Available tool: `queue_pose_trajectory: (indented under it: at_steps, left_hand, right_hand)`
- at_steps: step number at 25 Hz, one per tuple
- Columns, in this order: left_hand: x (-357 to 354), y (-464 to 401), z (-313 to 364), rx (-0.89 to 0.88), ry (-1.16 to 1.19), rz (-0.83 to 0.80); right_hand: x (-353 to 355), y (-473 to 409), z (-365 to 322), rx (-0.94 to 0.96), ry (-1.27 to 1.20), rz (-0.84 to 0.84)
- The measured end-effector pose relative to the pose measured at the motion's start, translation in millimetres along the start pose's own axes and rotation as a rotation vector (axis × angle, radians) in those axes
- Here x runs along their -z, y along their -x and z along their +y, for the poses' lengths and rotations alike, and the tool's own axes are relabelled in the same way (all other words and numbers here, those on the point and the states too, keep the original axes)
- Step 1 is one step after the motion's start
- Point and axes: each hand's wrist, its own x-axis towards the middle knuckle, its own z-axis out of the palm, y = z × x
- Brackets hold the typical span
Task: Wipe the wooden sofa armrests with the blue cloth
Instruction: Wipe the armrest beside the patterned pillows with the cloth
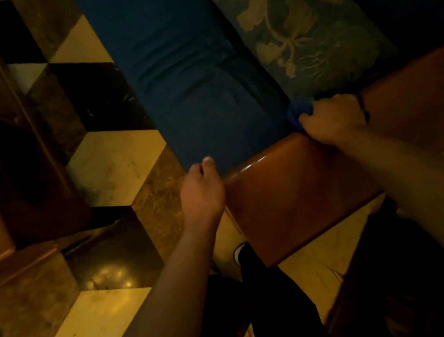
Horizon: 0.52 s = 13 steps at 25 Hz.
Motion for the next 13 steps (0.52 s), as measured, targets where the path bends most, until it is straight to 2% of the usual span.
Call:
queue_pose_trajectory:
  at_steps: [3,4,6,8,9,11,13]
  left_hand:
    - [29,4,-3,0.417,0.638,-0.130]
    - [36,4,-9,0.486,0.742,-0.142]
    - [42,14,-19,0.576,0.651,-0.171]
    - [41,27,-30,0.640,0.454,-0.241]
    - [36,32,-34,0.647,0.441,-0.275]
    - [23,39,-41,0.578,0.452,-0.294]
    - [9,45,-44,0.482,0.423,-0.274]
  right_hand:
    - [-26,85,-104,0.279,-0.182,0.100]
    - [-41,125,-131,0.408,-0.226,0.103]
    - [-68,189,-137,0.634,-0.140,0.077]
    - [-77,202,-91,0.705,-0.131,0.105]
    - [-77,195,-63,0.637,-0.176,0.131]
    - [-71,170,-25,0.337,-0.241,0.079]
    - [-62,131,-29,0.016,-0.302,0.085]
